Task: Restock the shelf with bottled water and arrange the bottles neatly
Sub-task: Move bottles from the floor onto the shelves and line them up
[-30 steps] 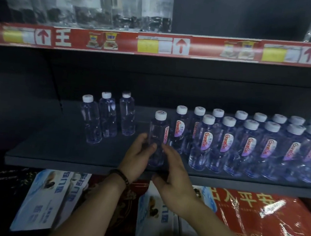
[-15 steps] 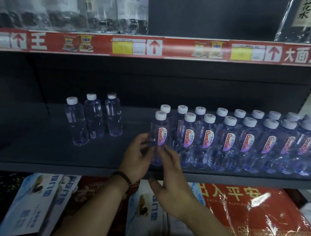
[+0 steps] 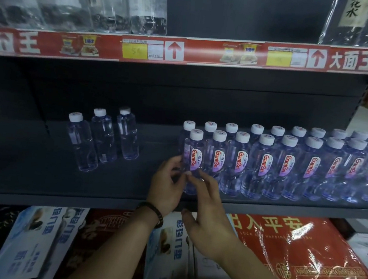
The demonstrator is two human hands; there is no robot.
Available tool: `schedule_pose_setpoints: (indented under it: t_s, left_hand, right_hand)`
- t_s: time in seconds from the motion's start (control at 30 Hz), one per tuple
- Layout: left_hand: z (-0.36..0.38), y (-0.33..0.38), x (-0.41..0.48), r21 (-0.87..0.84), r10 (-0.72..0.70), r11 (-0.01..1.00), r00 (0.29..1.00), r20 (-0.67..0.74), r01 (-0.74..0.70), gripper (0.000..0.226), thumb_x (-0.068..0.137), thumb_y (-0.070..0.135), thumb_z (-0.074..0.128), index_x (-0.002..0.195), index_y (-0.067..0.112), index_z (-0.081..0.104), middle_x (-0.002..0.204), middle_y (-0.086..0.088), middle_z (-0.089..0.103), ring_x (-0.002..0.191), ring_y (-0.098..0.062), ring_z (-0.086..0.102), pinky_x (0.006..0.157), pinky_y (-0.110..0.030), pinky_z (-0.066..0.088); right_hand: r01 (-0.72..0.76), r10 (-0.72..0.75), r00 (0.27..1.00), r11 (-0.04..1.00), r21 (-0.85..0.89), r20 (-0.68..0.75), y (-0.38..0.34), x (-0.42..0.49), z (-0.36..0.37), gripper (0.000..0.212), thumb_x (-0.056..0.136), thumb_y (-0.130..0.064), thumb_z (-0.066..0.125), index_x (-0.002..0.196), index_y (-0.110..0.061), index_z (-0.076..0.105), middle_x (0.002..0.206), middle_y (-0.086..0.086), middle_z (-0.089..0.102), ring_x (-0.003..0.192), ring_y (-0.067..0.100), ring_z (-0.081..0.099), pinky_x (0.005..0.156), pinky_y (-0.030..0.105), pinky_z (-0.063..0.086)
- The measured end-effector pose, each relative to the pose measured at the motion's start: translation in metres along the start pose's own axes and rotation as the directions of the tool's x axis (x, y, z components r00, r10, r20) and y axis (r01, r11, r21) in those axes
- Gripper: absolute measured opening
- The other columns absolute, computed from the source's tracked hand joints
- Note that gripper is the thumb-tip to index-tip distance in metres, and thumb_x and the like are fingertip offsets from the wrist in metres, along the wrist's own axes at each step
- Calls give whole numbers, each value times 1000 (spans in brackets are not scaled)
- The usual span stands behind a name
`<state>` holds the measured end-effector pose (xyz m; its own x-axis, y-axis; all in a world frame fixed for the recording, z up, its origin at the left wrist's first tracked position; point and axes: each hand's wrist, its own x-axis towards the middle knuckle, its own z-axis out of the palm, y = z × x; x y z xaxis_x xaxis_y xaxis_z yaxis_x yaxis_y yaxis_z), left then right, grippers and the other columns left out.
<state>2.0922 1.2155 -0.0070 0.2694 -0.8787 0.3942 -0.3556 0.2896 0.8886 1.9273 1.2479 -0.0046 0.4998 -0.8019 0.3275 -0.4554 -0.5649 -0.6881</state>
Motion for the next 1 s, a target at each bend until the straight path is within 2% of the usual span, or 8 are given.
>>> schedule_pose_setpoints:
  t_s: [0.13, 0.3, 0.43, 0.53, 0.7, 0.77, 0.87, 1.0]
  left_hand:
    - [-4, 3, -3, -33, -21, 999, 1000, 23, 22, 39, 101, 16, 65, 136, 34, 60, 129, 14, 67, 114, 2, 65, 92, -18, 56]
    - [-45, 2, 0, 36, -44, 998, 980, -192, 52, 37, 98, 10, 69, 127, 31, 62, 122, 8, 64, 104, 4, 65, 95, -24, 55]
    - [-114, -15, 4, 172, 40, 984, 870, -492, 53, 32, 92, 6, 71, 115, 26, 60, 115, 0, 61, 105, -12, 63, 97, -37, 55]
    - [-159, -24, 7, 206, 53, 973, 775, -629, 102, 31, 91, -1, 70, 112, 18, 57, 113, -9, 60, 93, -4, 60, 90, -17, 52]
    - [-171, -49, 11, 105, -52, 988, 899, -435, 109, 32, 101, 4, 58, 119, 30, 62, 115, 7, 68, 109, -8, 66, 103, -44, 55]
    - [-168, -47, 19, 64, -100, 990, 940, -327, 128, 43, 103, 3, 54, 122, 41, 61, 123, 17, 65, 117, -6, 63, 109, -44, 52]
    - [-170, -45, 33, -52, -185, 983, 947, -262, 178, 49, 106, 0, 48, 134, 40, 55, 132, 25, 59, 126, -1, 57, 116, -42, 47]
    - [-165, -51, 48, -121, -238, 968, 955, -174, 219, 58, 106, -5, 43, 154, 28, 41, 151, 13, 50, 135, 2, 49, 119, -27, 40]
  right_hand:
    - [27, -24, 993, 999, 27, -115, -10, 2, 3, 68, 96, -7, 64, 154, -31, 39, 148, -16, 25, 130, 3, 48, 105, 20, 50]
    - [71, -47, 985, 987, 143, -166, -29, 28, 31, 53, 93, -3, 66, 134, -33, 52, 130, -15, 46, 119, -5, 52, 100, 15, 48]
    - [-22, 52, 994, 956, 293, -95, -45, 57, 76, 50, 91, -4, 69, 126, -36, 55, 127, -12, 55, 114, 0, 59, 98, 26, 54]
    - [-61, 92, 994, 927, 371, -66, -67, 92, 94, 48, 93, -1, 67, 110, -44, 53, 121, -16, 59, 110, -2, 61, 90, 17, 51]
    - [-237, 293, 955, 850, 470, -46, -68, 196, 127, 14, 90, -22, 71, 100, -16, 64, 103, 4, 75, 93, 20, 73, 70, 30, 57]
    - [-282, 339, 940, 818, 501, -25, -58, 226, 140, 34, 88, -21, 68, 118, -6, 62, 100, 6, 75, 92, 28, 74, 56, 20, 53]
    - [-316, 337, 940, 802, 507, 52, -67, 236, 136, 31, 95, -6, 64, 125, -2, 56, 94, 2, 68, 79, 15, 67, 47, 14, 48]
    - [-316, 300, 947, 807, 500, 114, -70, 241, 133, 42, 82, 2, 63, 124, -4, 61, 101, 17, 72, 81, 22, 70, 57, 28, 56]
